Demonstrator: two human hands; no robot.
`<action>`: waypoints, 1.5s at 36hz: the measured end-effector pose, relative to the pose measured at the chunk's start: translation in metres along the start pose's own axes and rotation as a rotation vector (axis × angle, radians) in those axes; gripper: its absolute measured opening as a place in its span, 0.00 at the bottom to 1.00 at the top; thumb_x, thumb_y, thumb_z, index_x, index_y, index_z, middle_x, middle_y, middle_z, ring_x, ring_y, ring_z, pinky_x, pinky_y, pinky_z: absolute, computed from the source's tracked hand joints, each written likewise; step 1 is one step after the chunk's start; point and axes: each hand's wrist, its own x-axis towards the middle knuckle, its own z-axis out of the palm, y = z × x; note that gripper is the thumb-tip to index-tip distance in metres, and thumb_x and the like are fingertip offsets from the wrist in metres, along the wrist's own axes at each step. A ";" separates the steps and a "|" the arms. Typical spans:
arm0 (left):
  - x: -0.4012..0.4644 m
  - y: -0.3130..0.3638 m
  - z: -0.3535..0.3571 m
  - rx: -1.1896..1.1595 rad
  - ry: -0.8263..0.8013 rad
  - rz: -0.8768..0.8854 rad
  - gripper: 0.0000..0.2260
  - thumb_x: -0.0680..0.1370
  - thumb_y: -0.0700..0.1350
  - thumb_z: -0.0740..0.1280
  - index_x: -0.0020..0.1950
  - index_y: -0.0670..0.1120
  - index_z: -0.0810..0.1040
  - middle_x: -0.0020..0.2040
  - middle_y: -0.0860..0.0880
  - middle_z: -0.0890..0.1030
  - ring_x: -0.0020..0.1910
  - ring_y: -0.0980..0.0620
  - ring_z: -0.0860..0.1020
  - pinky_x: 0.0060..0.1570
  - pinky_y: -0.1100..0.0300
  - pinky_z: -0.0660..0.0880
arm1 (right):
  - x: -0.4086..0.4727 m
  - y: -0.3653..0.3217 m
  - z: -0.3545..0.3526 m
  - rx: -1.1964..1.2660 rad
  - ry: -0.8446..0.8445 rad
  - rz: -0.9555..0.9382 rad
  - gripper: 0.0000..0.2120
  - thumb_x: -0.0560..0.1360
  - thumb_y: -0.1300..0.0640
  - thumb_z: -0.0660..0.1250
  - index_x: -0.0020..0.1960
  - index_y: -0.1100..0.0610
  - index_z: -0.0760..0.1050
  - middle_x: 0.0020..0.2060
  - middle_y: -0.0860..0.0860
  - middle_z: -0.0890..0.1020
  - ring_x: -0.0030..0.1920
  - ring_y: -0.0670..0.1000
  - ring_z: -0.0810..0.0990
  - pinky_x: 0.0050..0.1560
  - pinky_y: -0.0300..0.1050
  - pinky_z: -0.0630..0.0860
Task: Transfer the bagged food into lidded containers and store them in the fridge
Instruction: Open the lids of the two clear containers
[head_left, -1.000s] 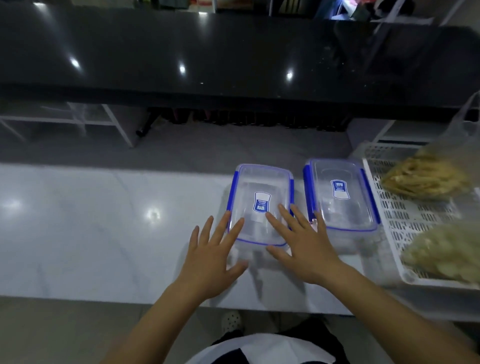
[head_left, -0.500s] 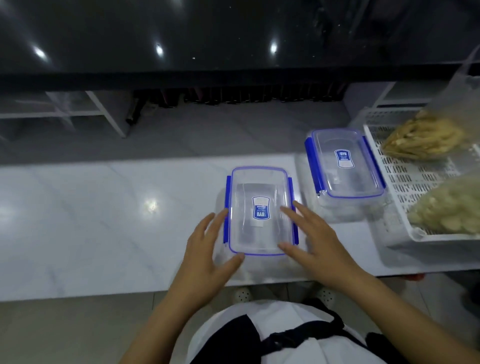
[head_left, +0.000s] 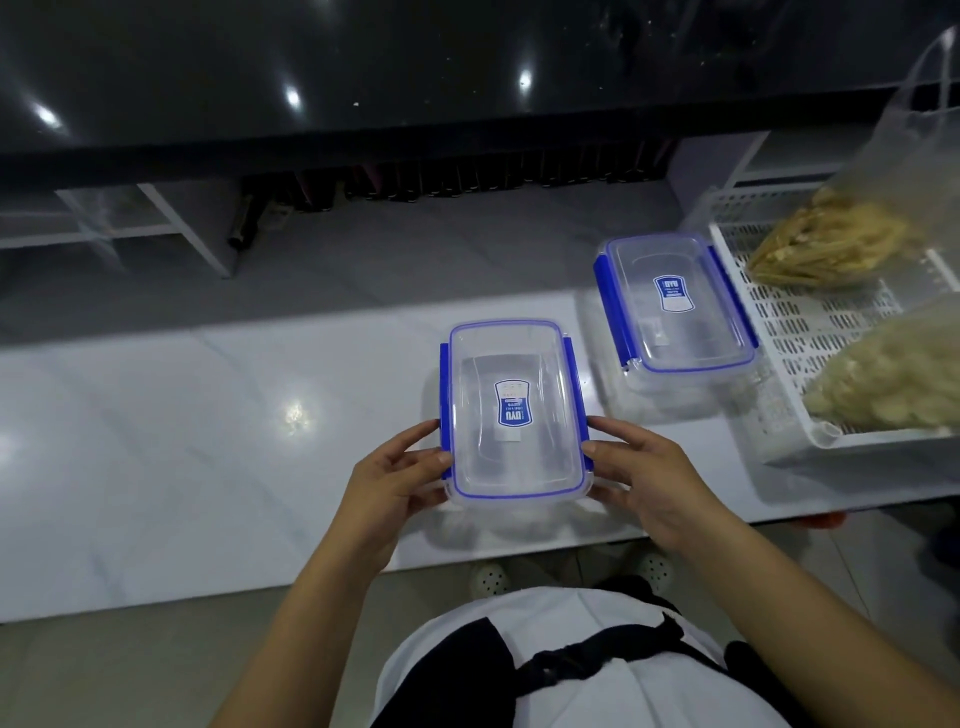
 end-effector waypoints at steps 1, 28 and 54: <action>0.000 -0.001 0.000 -0.005 0.001 -0.005 0.21 0.72 0.41 0.76 0.64 0.51 0.82 0.51 0.41 0.86 0.50 0.45 0.86 0.50 0.51 0.84 | 0.001 0.000 -0.001 0.000 0.000 0.003 0.15 0.75 0.65 0.71 0.60 0.53 0.81 0.47 0.57 0.87 0.45 0.56 0.87 0.39 0.46 0.82; -0.024 -0.015 0.021 0.928 -0.088 0.434 0.49 0.68 0.61 0.78 0.75 0.70 0.43 0.79 0.67 0.48 0.80 0.62 0.44 0.78 0.58 0.49 | -0.017 -0.002 -0.013 -1.154 -0.189 -0.423 0.51 0.64 0.30 0.71 0.74 0.25 0.39 0.80 0.36 0.48 0.79 0.41 0.43 0.78 0.49 0.50; -0.075 0.052 -0.060 1.056 0.271 0.350 0.46 0.68 0.63 0.76 0.78 0.68 0.51 0.80 0.67 0.50 0.80 0.63 0.44 0.79 0.51 0.52 | -0.001 0.003 0.117 -1.219 -0.220 -0.797 0.48 0.69 0.31 0.65 0.76 0.30 0.36 0.79 0.41 0.46 0.81 0.54 0.43 0.75 0.57 0.42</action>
